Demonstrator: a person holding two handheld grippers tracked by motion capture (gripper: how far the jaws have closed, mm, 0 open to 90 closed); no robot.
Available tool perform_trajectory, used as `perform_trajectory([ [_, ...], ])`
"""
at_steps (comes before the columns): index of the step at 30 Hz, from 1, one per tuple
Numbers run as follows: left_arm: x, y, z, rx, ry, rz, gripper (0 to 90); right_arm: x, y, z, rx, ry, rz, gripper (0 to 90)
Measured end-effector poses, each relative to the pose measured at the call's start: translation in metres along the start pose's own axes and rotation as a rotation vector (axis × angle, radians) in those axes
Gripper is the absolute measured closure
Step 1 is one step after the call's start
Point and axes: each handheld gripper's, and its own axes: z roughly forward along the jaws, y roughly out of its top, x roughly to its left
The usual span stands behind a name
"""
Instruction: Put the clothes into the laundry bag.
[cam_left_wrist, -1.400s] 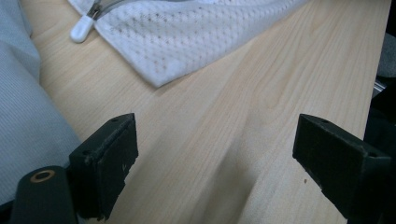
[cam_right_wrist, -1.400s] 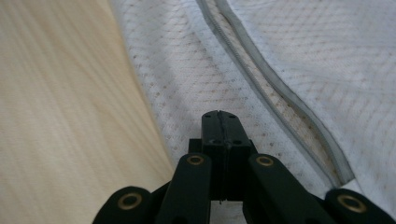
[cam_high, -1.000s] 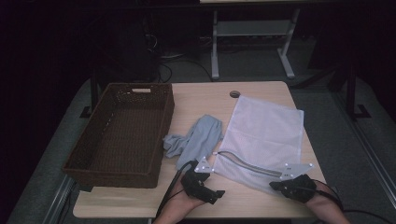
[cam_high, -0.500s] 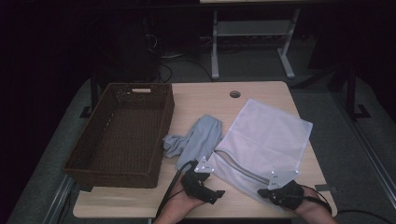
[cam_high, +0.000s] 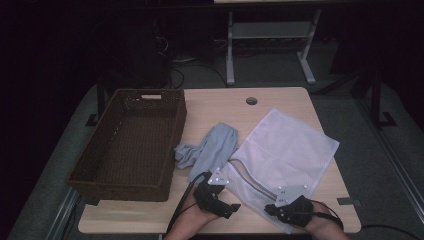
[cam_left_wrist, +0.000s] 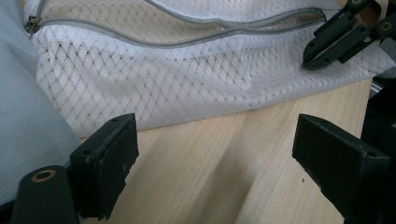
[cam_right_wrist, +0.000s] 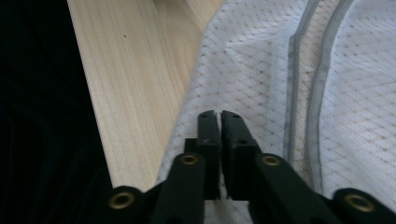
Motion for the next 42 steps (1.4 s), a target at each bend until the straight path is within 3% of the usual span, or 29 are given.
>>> perform_trajectory([
  [4,0.001,0.000,-0.001,-0.003,0.001,-0.002,13.8,-0.003,0.000,-0.007,-0.020,0.000,0.028,73.3],
  [10,0.001,-0.001,-0.001,-0.004,0.001,-0.009,13.8,-0.015,0.003,-0.016,-0.046,0.040,0.088,52.1],
  [13,0.001,0.000,-0.001,-0.004,0.001,-0.009,13.8,-0.024,0.005,-0.021,-0.066,0.010,0.100,43.8],
  [16,0.001,0.000,-0.001,-0.003,0.000,-0.010,13.8,-0.036,0.008,-0.027,-0.103,-0.037,0.126,42.7],
  [22,0.001,-0.001,-0.002,-0.006,0.002,-0.014,13.8,-0.069,0.016,-0.026,-0.141,-0.039,0.182,34.4],
  [31,0.002,-0.001,-0.001,-0.003,0.002,-0.010,13.8,-0.091,0.029,-0.012,-0.180,-0.050,0.178,24.4],
  [34,0.002,-0.001,-0.001,-0.006,0.002,-0.012,13.8,-0.095,0.032,-0.003,-0.169,-0.052,0.188,22.7],
  [42,0.002,-0.001,0.000,-0.003,-0.005,-0.015,13.8,-0.087,0.034,0.020,-0.085,-0.083,0.183,23.0],
])
